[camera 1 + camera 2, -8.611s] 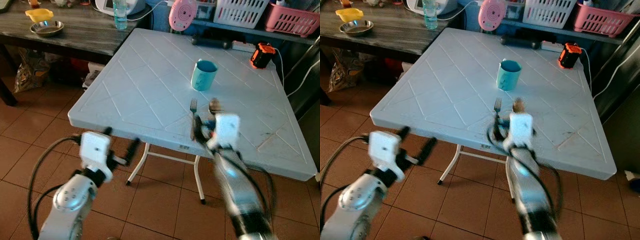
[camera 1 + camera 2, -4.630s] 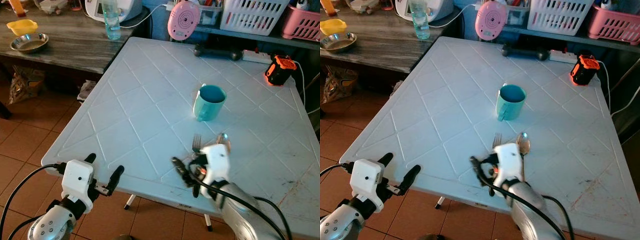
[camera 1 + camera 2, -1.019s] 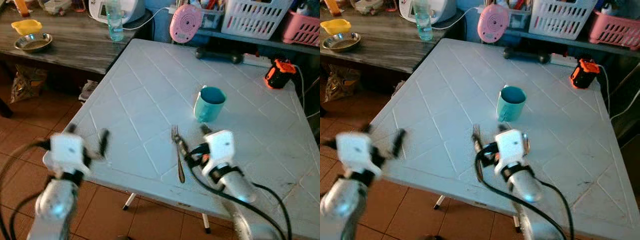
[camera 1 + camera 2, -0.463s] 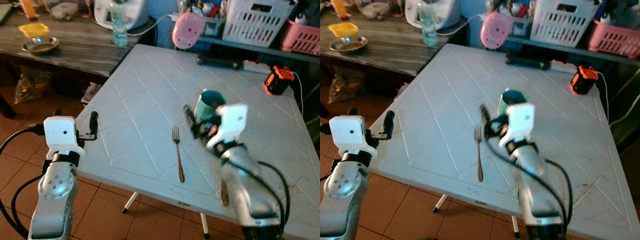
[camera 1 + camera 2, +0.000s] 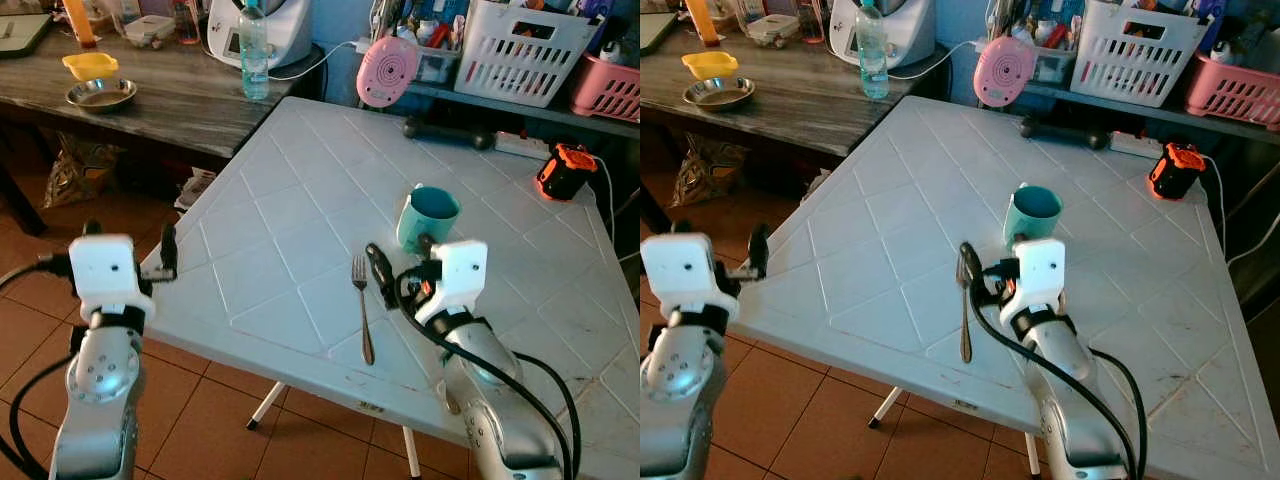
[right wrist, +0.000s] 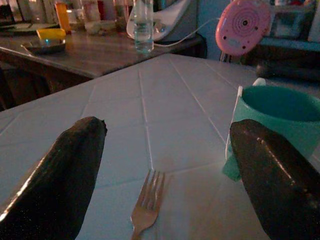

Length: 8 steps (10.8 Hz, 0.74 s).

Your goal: Setting the table

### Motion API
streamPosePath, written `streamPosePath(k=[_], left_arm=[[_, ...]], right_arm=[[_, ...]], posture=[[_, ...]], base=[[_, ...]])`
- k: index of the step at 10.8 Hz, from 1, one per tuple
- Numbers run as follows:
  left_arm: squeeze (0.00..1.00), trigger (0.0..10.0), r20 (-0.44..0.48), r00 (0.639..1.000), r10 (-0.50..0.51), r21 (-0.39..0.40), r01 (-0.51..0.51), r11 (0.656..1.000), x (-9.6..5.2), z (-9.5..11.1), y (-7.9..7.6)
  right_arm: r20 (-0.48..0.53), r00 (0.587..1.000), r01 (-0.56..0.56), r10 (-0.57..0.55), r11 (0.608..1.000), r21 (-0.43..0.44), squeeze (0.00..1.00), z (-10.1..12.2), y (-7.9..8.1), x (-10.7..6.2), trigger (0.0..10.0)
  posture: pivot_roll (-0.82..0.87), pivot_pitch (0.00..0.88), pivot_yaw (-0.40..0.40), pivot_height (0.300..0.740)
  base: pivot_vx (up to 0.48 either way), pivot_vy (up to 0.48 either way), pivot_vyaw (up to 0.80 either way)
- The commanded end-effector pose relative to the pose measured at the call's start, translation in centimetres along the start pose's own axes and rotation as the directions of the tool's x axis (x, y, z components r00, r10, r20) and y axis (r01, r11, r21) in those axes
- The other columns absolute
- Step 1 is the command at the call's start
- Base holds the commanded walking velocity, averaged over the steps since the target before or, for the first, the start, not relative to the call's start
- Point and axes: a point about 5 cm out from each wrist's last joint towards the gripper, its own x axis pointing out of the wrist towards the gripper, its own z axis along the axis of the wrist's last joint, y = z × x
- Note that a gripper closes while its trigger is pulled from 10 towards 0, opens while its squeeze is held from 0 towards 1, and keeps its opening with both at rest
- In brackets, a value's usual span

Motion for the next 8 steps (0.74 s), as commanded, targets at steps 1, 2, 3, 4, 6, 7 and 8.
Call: streamPosePath(k=[1, 2, 3, 4, 6, 7, 8], left_arm=[[0.0, 10.0, -0.01, 1.0, -0.007, 0.012, 0.007, 1.0, -0.2, -0.3, -0.4], [0.0, 10.0, -0.011, 1.0, -0.009, 0.013, 0.009, 1.0, -0.2, -0.4, -0.5], [0.0, 10.0, -0.022, 1.0, -0.01, 0.017, 0.01, 1.0, -0.4, -0.7, -0.6], [0.0, 10.0, -0.044, 0.999, -0.014, 0.029, 0.015, 0.999, -0.9, -1.1, -0.7], [0.0, 10.0, -0.063, 0.998, -0.022, 0.047, 0.025, 0.999, -1.4, -1.6, -0.9], [0.0, 10.0, -0.069, 0.997, -0.03, 0.052, 0.033, 0.998, -1.5, -1.7, -1.2], [0.0, 10.0, -0.071, 0.997, -0.037, 0.054, 0.041, 0.998, -1.5, -1.7, -1.4]], right_arm=[[0.026, 1.0, -0.001, 0.001, 1.0, -0.004, 0.0, 0.7, 0.1, -0.1, 10.0], [0.03, 1.0, -0.001, 0.001, 1.0, -0.003, 0.0, 0.8, 0.1, -0.1, 10.0], [0.027, 1.0, 0.003, -0.003, 1.0, -0.01, 0.0, 0.7, 0.0, -0.2, 10.0], [0.024, 1.0, 0.015, -0.014, 1.0, -0.014, 0.0, 0.6, -0.3, -0.4, 10.0], [0.013, 1.0, 0.026, -0.025, 0.999, -0.024, 0.0, 0.4, -0.3, -0.5, 10.0], [0.002, 0.999, 0.037, -0.037, 0.999, -0.017, 0.0, 0.2, -0.4, -0.5, 10.0], [-0.011, 0.999, 0.039, -0.04, 0.999, -0.022, 0.0, 0.1, -0.4, -0.5, 10.0]], posture=[[0.14, 0.012, -0.041, 0.74], [0.14, 0.012, -0.04, 0.74], [0.14, 0.012, -0.04, 0.74], [0.14, 0.013, -0.039, 0.74], [0.14, 0.016, -0.037, 0.74], [0.14, 0.02, -0.036, 0.74], [0.14, 0.022, -0.032, 0.74]], base=[[0.0, 0.0, 0.0], [0.0, 0.0, 0.0], [0.0, 0.0, 0.0], [0.0, 0.0, 0.0], [0.0, 0.0, 0.0], [0.0, 0.0, 0.0], [0.0, 0.0, -0.8]])
